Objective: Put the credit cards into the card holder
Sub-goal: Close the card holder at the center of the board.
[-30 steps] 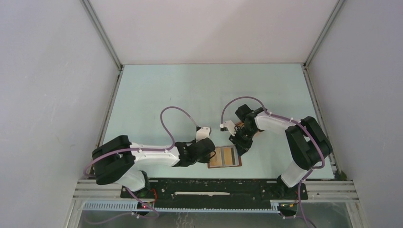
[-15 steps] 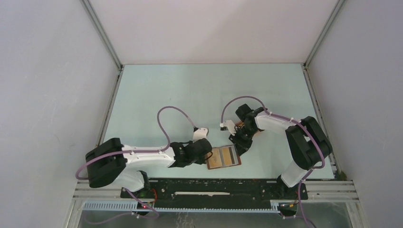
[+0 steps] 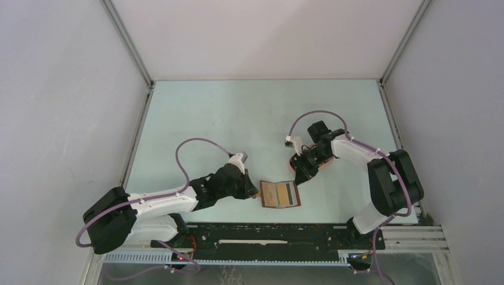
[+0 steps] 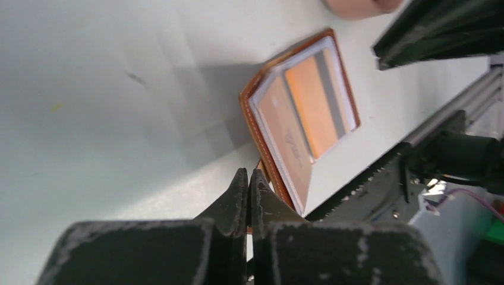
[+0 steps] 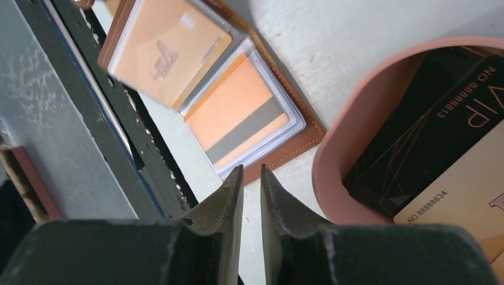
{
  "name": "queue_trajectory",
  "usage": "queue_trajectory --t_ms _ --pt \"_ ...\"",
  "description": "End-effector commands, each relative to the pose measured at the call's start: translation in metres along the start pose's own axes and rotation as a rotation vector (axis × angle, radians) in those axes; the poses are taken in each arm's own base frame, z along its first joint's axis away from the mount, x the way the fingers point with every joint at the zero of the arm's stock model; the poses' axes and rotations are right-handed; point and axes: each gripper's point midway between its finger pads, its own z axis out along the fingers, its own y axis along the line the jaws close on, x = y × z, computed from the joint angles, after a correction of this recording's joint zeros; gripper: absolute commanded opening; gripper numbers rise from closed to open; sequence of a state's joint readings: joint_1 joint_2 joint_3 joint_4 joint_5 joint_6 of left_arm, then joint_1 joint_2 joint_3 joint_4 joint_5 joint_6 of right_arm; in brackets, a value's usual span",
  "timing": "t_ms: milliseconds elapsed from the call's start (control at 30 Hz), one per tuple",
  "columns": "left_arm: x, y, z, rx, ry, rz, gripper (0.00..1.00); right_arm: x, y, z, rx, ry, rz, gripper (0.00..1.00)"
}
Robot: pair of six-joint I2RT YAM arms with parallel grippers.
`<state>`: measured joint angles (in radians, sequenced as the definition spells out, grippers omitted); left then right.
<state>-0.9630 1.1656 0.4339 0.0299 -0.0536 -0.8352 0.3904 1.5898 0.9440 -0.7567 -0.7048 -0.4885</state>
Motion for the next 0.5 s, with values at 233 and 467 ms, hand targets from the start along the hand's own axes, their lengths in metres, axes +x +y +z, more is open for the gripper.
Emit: queue_trajectory --t_ms 233,467 --pt "-0.032 -0.074 -0.001 0.282 0.009 0.008 0.0 -0.009 -0.022 0.009 0.043 -0.011 0.248 0.14" --pt "-0.044 -0.093 0.004 0.332 0.013 0.011 0.0 -0.019 -0.031 -0.009 0.126 -0.05 0.155 0.1"
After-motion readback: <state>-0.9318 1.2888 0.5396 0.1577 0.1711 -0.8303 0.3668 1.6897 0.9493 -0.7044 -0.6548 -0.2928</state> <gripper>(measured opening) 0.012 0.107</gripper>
